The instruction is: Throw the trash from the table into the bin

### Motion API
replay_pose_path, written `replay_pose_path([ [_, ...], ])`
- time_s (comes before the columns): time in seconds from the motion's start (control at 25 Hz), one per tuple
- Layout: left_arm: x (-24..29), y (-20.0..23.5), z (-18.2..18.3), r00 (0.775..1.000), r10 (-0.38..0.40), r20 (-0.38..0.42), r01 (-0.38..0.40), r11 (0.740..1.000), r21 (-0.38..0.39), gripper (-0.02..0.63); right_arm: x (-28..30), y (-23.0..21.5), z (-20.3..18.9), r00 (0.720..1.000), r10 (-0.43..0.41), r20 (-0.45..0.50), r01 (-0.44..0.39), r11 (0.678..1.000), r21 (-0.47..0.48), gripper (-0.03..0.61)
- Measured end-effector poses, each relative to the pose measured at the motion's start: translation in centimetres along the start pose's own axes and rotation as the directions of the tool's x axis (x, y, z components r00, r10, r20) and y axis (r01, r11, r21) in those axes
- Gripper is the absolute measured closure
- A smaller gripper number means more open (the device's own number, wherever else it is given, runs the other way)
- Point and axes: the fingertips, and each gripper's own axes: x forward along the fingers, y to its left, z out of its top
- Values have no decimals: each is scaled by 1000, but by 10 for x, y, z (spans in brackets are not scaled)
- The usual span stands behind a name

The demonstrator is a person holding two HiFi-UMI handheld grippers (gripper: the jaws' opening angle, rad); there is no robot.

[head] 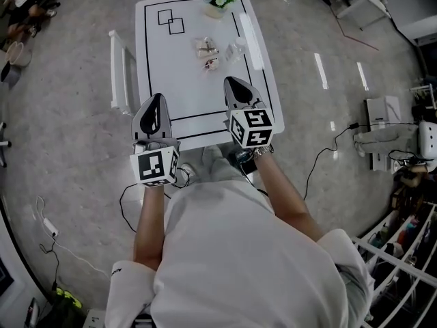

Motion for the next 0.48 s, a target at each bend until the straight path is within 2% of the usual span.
replay_pose_path([
  [0.2, 41, 2, -14, 1000, 6, -30, -6, 1000, -6, 609, 46, -21, -22, 995, 41, -94, -41, 999, -4, 568],
  [0.36, 73, 5, -33, 997, 16, -72, -18, 1000, -16, 609, 85, -42, -53, 976, 66, -207, -64, 998, 14, 564],
  [0.48, 98, 5, -48, 994, 21, -104, -24, 999, -30, 609, 113, -55, -79, 952, 87, -294, -81, 996, 33, 502],
])
